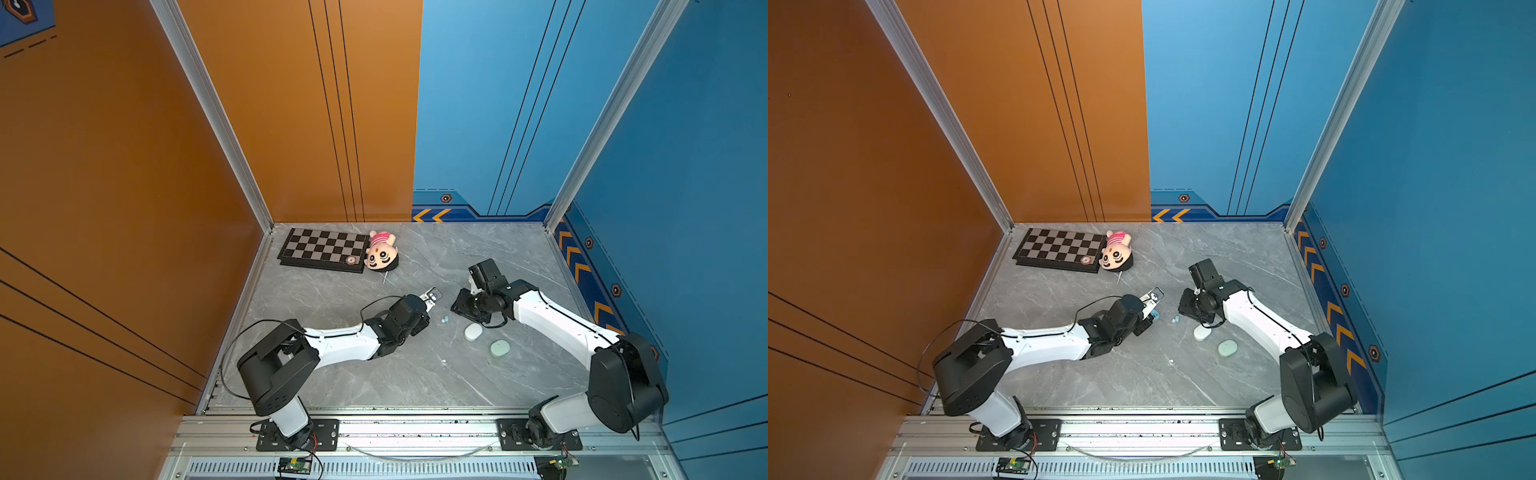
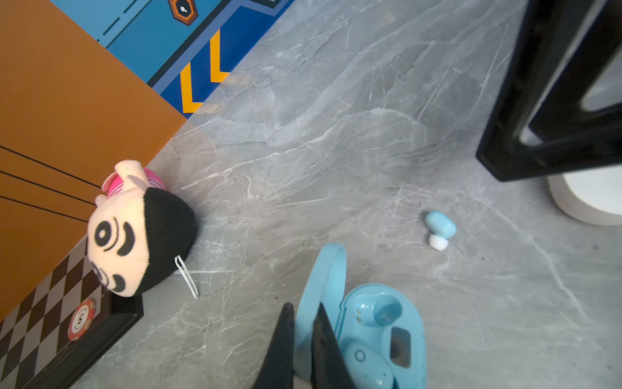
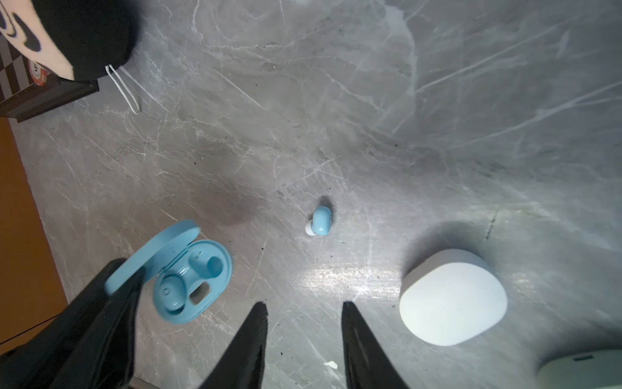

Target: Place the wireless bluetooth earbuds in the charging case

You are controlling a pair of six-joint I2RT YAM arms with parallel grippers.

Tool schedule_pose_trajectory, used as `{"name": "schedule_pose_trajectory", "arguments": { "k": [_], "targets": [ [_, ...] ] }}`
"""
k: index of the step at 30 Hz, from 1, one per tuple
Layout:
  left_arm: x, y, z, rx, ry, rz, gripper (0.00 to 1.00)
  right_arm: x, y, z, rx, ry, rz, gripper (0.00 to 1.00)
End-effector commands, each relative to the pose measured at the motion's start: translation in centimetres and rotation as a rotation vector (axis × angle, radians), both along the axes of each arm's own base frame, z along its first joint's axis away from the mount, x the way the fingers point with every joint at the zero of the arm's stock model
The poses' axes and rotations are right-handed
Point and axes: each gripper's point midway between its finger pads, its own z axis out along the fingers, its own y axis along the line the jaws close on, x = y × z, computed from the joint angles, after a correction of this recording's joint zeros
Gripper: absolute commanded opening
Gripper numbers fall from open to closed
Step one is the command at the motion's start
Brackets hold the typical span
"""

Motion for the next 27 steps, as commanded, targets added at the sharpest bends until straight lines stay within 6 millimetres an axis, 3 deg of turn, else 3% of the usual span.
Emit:
{"name": "schedule_pose_trajectory", "arguments": {
  "k": [1, 8, 14, 27],
  "targets": [
    [-0.8, 1.0, 2.4, -0.135, 0.017, -0.017, 0.0, 0.0, -0.2, -0.7, -0.073, 0.035, 0.04, 0.41],
    [-2.7, 3.7, 5.0, -0.312, 0.054, -0.025, 0.0, -0.1, 0.4, -3.8, -0.169, 0.1, 0.112, 0.43],
    [-4.2, 3.8, 5.1, -0.368, 0.101, -0.062, 0.0, 0.6, 0.6, -5.6, -0.174, 0.122, 0.114, 0.38],
    [-3.6, 3.0, 5.5, -0.358, 0.093, -0.07, 0.0, 2.1, 1.5, -7.2, -0.129, 0.143, 0.089, 0.31]
  ]
}}
